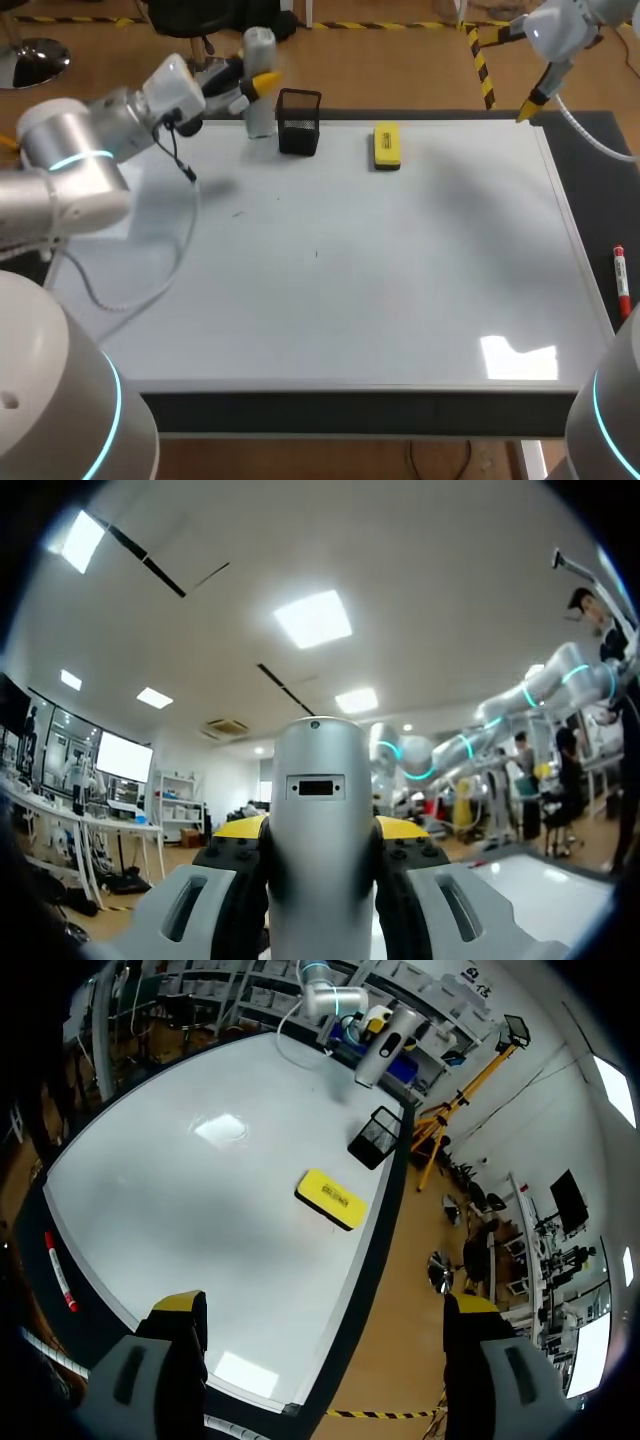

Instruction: Pick up the inspection probe, press it on each red-marked spot on the whiteboard one by one, put down the probe, pick up the eraser, and wipe off all the red marks.

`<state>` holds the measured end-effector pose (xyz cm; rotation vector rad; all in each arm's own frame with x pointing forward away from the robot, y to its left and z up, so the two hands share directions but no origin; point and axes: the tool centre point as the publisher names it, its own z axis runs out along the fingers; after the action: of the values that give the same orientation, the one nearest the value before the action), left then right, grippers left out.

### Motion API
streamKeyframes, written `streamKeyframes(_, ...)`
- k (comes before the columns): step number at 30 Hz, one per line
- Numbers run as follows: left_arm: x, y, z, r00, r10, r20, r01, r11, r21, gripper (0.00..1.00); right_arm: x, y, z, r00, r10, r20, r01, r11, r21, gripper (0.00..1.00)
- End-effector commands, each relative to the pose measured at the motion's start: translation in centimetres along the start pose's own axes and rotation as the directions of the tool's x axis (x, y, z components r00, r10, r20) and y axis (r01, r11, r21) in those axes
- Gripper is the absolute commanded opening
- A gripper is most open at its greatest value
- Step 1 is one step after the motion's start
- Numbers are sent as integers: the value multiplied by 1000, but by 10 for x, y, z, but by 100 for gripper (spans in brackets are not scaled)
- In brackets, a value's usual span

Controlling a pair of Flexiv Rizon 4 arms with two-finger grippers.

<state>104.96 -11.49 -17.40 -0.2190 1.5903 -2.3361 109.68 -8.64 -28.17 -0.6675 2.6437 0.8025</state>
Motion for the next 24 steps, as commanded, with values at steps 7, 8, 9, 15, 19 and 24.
streamKeyframes(7,-38,7,29,979,-9,-204,18,999,42,0,-1,0,-1,1000,-1,-6,2,1000,2,100)
streamKeyframes(8,-40,8,31,976,-7,-220,17,999,46,0,-1,0,-1,1000,-1,-6,2,1000,2,100)
streamKeyframes(9,-42,9,33,973,-5,-230,18,998,53,0,-1,0,-1,1000,-1,-6,2,1000,2,100)
streamKeyframes(15,-49,11,46,956,-2,-292,23,997,70,0,-1,0,-1,1000,-1,-6,2,1000,2,100)
streamKeyframes(19,-52,12,56,943,1,-333,28,996,80,0,-1,0,-1,1000,-1,-6,2,1000,2,100)
streamKeyframes(24,-57,18,63,924,-3,-383,44,994,99,0,-1,0,-1,1000,-1,-6,2,1000,2,100)
